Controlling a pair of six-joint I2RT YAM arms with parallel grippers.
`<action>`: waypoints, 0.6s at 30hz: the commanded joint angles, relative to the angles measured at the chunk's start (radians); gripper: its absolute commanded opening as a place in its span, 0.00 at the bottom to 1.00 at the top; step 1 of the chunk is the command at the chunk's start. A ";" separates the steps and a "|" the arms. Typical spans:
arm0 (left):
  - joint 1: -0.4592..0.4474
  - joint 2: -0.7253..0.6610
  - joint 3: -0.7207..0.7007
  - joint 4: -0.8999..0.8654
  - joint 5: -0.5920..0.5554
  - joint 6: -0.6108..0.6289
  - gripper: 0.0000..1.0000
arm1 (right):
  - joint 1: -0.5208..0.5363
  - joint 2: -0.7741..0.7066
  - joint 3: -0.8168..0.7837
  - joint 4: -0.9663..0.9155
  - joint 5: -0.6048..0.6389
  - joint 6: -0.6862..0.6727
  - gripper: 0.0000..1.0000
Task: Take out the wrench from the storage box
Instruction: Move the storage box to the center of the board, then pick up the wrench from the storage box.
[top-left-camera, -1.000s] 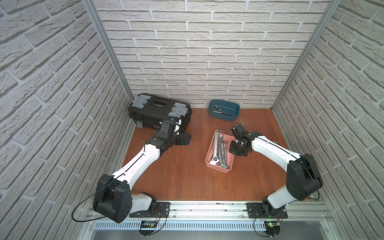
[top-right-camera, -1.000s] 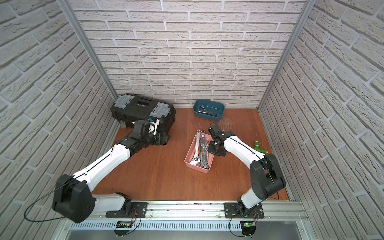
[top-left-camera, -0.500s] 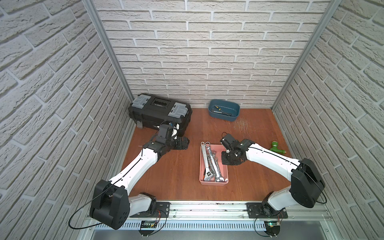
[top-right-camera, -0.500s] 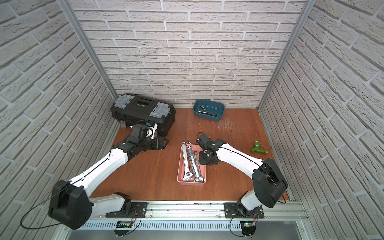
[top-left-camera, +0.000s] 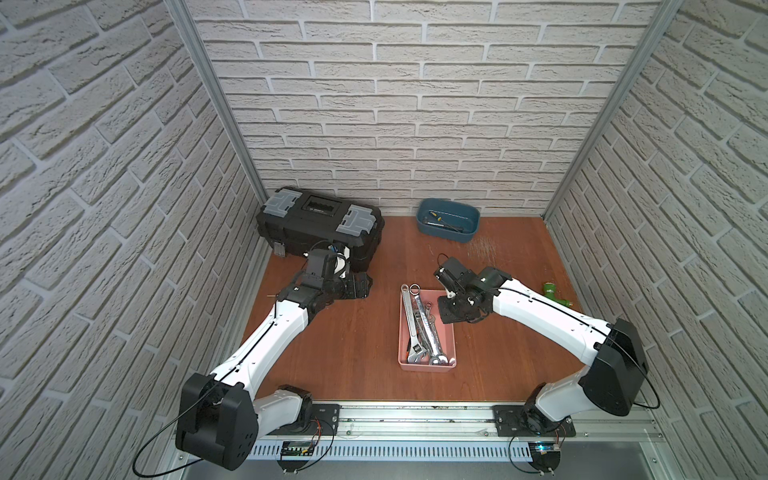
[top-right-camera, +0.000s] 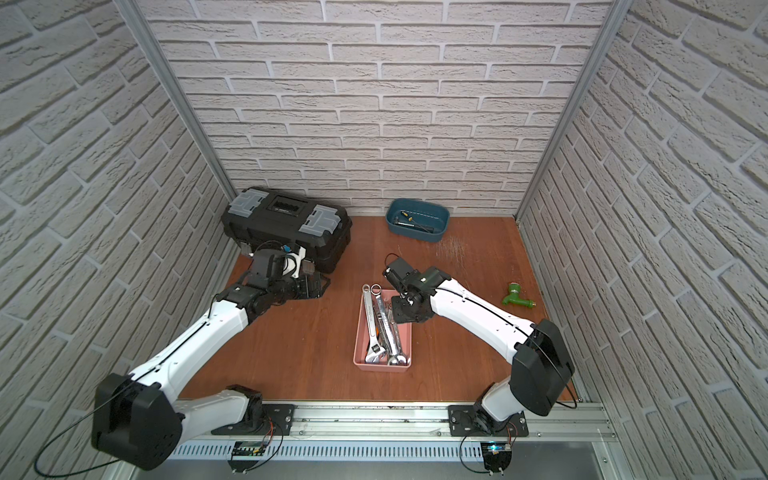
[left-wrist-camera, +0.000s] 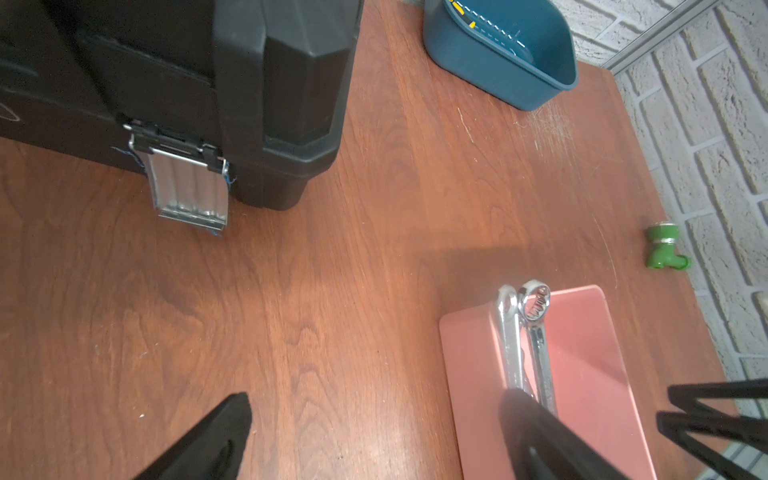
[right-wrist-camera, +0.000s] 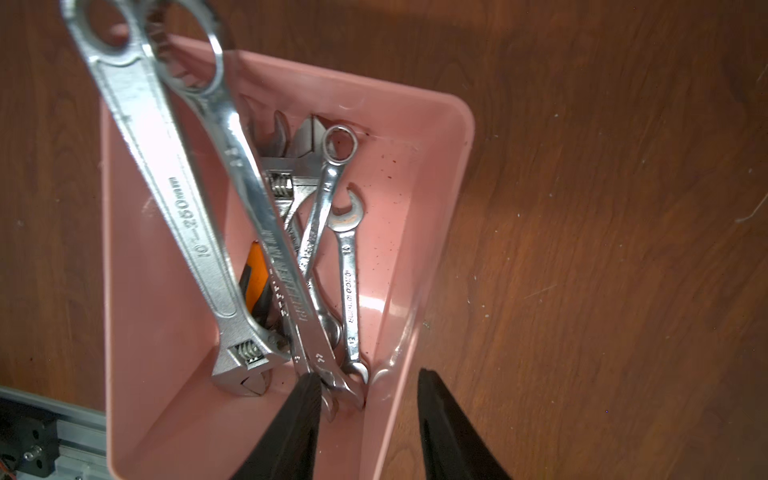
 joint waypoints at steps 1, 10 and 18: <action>0.020 -0.027 -0.026 0.001 0.040 0.002 0.98 | 0.090 -0.015 0.052 -0.051 0.049 -0.070 0.45; 0.025 -0.021 -0.052 0.058 0.097 -0.034 0.98 | 0.148 0.110 0.033 0.105 0.102 -0.084 0.44; 0.025 -0.021 -0.082 0.078 0.119 -0.038 0.98 | 0.137 0.185 -0.009 0.172 0.115 -0.105 0.43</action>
